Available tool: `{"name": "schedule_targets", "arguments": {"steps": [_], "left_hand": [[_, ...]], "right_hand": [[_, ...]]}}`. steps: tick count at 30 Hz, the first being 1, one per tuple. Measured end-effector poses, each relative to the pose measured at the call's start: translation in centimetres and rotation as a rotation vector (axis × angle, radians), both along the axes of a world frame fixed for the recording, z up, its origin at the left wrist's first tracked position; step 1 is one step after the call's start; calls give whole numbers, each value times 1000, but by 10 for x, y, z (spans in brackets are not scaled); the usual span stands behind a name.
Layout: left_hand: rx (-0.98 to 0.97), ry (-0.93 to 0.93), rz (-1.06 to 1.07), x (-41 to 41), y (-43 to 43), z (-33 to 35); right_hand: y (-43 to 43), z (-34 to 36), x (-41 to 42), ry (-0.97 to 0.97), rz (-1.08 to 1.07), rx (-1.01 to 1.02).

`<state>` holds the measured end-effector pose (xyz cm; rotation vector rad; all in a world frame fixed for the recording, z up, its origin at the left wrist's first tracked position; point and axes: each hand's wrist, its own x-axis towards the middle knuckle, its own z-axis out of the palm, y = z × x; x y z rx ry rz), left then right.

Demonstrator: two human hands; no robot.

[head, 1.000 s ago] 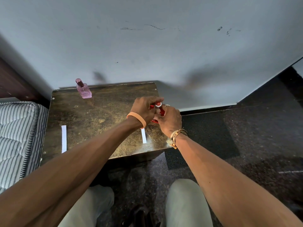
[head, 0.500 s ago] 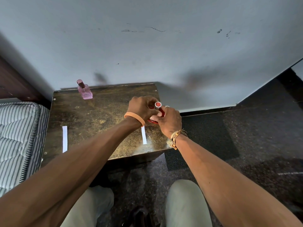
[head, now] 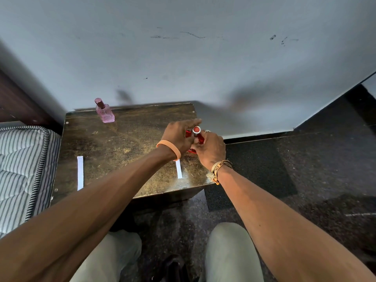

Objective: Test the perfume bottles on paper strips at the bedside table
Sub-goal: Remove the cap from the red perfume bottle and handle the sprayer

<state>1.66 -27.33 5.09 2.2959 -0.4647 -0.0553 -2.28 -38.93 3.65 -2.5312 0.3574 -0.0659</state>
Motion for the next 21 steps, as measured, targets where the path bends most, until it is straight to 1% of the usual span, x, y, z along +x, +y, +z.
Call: {"name": "schedule_targets", "arguments": {"steps": [3, 8, 13, 19, 21], "left_hand": [[14, -3, -41, 3, 3, -3], [-16, -29, 92, 3, 2, -3], [-16, -5, -33, 2, 3, -1], [-17, -54, 30, 4, 6, -2], [-13, -34, 10, 2, 4, -1]], "right_hand": [[1, -1, -2, -4, -8, 20], [2, 2, -1, 1, 4, 13], [1, -1, -1, 5, -2, 23], [1, 1, 0, 2, -2, 19], [2, 1, 0, 9, -4, 20]]}}
